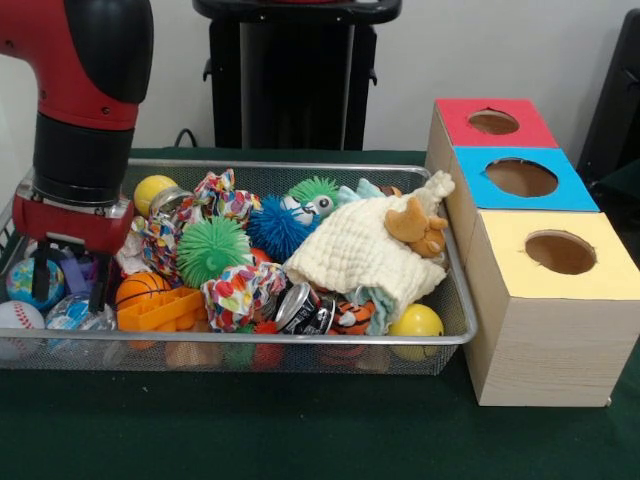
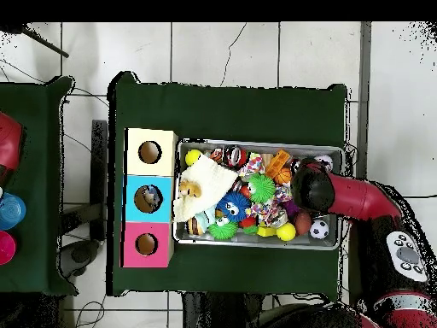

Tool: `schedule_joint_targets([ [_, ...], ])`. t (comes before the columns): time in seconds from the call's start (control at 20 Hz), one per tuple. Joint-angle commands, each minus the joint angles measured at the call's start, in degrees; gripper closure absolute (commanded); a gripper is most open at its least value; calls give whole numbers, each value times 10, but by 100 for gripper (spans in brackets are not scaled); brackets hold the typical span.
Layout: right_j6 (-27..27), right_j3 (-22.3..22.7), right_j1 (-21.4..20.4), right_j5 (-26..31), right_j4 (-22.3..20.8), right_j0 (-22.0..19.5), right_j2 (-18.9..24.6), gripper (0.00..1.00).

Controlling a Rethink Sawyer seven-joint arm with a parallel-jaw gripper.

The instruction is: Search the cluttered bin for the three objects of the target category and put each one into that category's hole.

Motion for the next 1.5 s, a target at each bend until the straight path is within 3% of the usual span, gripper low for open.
schedule_joint_targets([
  [0.05,27,32,9,86,35,-21,60,0],
  [0.45,39,36,19,56,24,-8,48,0],
  [1.15,108,58,27,7,28,55,-5,0],
  [1.5,113,37,62,-33,14,74,-31,0],
])
